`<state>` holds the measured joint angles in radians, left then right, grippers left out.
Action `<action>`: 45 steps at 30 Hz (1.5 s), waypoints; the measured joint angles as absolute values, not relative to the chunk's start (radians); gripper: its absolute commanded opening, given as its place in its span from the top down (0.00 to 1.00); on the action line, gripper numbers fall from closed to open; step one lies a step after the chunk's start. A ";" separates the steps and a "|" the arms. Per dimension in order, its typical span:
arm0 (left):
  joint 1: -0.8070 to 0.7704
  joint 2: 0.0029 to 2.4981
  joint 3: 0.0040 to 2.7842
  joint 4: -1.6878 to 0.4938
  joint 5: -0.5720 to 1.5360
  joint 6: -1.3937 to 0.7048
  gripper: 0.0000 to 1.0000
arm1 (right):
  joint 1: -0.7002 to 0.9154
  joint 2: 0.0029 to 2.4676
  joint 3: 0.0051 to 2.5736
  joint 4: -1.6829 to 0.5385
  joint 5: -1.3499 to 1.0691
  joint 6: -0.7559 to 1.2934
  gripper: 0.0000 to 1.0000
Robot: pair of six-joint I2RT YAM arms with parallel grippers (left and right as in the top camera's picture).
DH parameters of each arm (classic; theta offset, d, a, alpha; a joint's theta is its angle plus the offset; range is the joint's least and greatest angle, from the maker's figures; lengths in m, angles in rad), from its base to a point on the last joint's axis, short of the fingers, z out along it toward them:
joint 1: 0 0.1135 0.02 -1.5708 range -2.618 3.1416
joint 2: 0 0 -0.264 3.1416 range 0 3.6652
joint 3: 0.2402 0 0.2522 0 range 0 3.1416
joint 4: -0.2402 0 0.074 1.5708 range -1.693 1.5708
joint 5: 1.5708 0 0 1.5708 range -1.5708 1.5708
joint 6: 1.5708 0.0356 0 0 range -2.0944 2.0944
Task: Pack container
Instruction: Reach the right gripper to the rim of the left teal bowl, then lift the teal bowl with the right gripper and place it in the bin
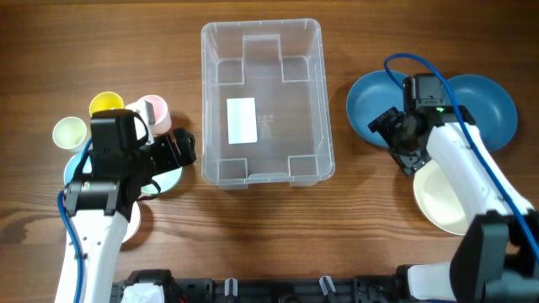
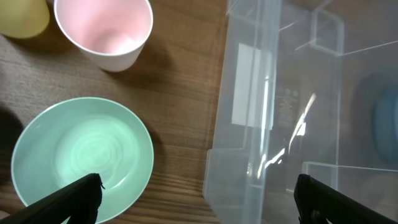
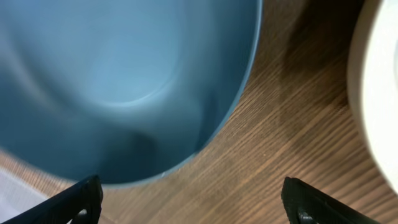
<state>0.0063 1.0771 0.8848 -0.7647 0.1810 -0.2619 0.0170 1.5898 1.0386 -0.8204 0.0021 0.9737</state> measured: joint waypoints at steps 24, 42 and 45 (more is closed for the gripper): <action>0.006 1.103 0.885 -0.741 0.181 -0.269 0.00 | 0.001 1.769 1.039 -0.700 0.023 1.176 0.73; 0.006 1.103 0.885 -0.741 0.181 -0.269 0.00 | 0.000 1.769 1.043 -0.654 0.000 1.134 0.96; 0.006 1.103 0.885 -0.741 0.181 -0.269 0.00 | -0.001 1.769 1.061 -0.654 0.005 1.083 0.96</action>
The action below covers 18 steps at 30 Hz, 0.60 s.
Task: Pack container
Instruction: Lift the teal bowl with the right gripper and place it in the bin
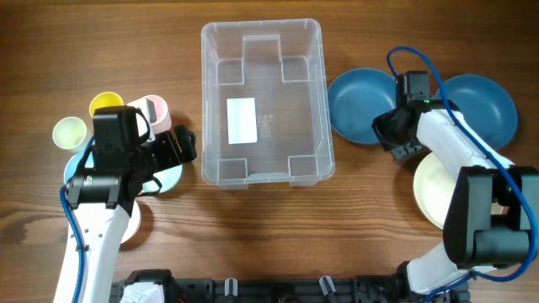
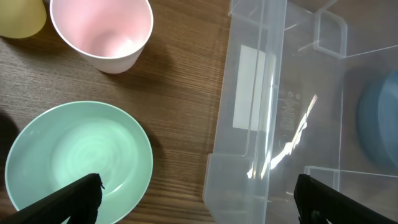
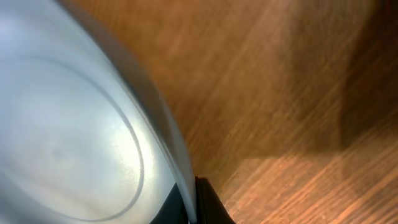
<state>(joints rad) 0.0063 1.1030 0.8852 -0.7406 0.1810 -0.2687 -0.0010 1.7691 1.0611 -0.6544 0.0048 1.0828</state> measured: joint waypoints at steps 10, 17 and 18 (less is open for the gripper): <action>0.006 1.103 0.885 -0.741 0.181 -0.269 0.00 | -0.001 1.642 1.392 -0.857 0.195 0.814 0.96; 0.006 1.103 0.885 -0.741 0.181 -0.269 0.00 | 0.068 1.608 1.550 -0.832 0.196 0.471 0.96; 0.006 1.103 0.885 -0.741 0.181 -0.269 0.00 | 0.093 1.608 1.566 -0.828 0.186 0.419 0.96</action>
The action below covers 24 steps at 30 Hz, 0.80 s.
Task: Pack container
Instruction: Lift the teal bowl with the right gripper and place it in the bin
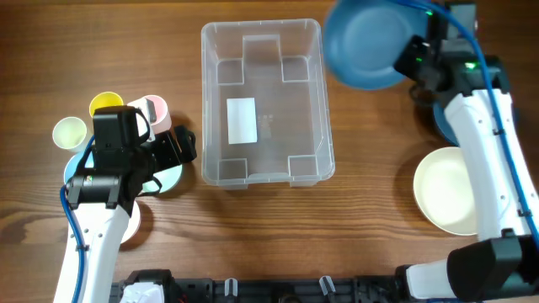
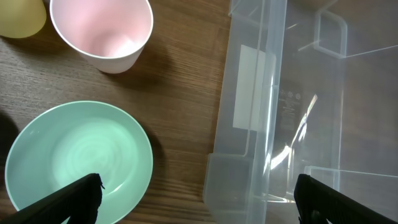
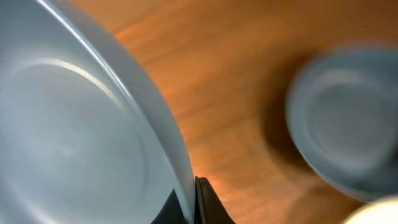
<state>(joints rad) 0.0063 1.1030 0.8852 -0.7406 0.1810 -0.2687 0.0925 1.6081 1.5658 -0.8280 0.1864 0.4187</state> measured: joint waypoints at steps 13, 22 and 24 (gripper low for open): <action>0.007 1.103 0.928 -0.809 0.170 -0.268 0.00 | 0.462 1.754 1.633 -0.663 0.097 0.125 0.96; 0.074 1.100 1.339 -1.029 0.048 -0.207 0.00 | 0.462 1.979 1.633 -0.595 0.090 0.126 0.96; 0.078 1.100 1.355 -1.029 0.042 -0.202 0.00 | 0.462 1.999 1.633 -0.570 0.089 0.126 0.95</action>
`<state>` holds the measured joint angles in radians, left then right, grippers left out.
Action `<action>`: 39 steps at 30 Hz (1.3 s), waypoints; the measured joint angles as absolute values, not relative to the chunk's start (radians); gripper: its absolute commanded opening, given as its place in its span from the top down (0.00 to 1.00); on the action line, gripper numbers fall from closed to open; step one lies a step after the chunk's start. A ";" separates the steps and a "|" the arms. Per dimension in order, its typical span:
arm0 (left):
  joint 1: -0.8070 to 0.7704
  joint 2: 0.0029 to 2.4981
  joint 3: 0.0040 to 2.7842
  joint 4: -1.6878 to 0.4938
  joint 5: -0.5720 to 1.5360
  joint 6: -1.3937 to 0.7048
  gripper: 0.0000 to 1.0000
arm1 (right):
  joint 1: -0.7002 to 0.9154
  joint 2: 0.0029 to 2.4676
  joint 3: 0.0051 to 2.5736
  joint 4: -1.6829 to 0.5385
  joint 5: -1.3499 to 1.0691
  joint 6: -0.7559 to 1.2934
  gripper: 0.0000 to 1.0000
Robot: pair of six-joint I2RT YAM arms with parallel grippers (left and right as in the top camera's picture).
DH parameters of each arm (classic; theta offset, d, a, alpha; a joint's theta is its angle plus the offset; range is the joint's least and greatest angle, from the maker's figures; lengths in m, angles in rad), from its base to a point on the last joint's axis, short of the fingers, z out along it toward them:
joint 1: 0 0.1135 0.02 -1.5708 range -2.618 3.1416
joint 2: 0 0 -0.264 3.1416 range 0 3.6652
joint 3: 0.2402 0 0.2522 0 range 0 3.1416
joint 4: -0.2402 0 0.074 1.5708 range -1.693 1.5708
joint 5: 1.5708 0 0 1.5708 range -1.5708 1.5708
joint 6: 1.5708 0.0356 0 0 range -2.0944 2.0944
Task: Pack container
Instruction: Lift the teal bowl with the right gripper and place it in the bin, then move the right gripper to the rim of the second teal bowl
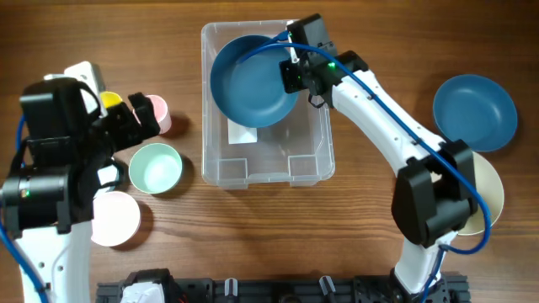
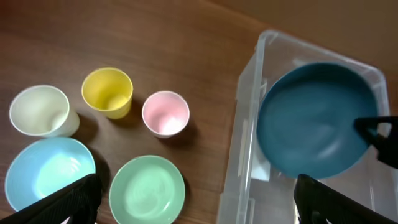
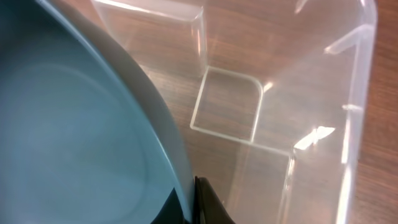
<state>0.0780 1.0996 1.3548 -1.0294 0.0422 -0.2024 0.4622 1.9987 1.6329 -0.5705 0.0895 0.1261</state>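
Observation:
A clear plastic container [image 1: 327, 126] stands at the middle of the table. A dark blue bowl [image 1: 253, 80] hangs tilted over its back half, with my right gripper [image 1: 292, 74] shut on the bowl's right rim. In the right wrist view the bowl [image 3: 74, 124] fills the left side, the gripper [image 3: 194, 202] pinches its edge, and the container's bare floor [image 3: 280, 93] lies below. My left gripper [image 2: 196, 208] is open and raised high at the table's left, holding nothing. From there the bowl [image 2: 314, 118] shows inside the container's outline [image 2: 247, 124].
A second blue bowl [image 1: 474, 101] and a white plate [image 1: 491, 198] lie at the right. At the left are a green bowl [image 2: 147, 190], a light blue bowl [image 2: 46, 180], a pink cup [image 2: 165, 113], a yellow cup [image 2: 107, 92], a cream cup [image 2: 40, 111] and a pale bowl [image 1: 114, 219].
My right gripper has carried the blue bowl from beside the container's back right corner to over its back half. My left arm has risen and drawn back, uncovering the green bowl.
My right gripper stood open at the rim of the left blue bowl on the table. Then it was shut on that rim, then held the bowl up near the container's back right, and now over the container. The left gripper stayed open low over the green bowl until rising now.

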 measured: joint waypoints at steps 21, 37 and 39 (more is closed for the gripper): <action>0.078 1.148 1.355 -1.063 0.034 -0.196 0.00 | 0.213 1.568 1.641 -0.802 0.156 0.411 0.28; 0.078 1.148 1.355 -1.071 0.034 -0.196 0.00 | -0.675 1.757 1.625 -1.069 0.113 0.535 0.15; 0.078 1.148 1.355 -1.073 0.034 -0.196 0.00 | -0.694 1.828 1.625 -1.069 0.100 0.517 0.15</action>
<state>0.0780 1.1484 1.3552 -1.0729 0.0338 -0.1959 -0.6945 1.8282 1.6253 -1.0695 0.0998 0.5167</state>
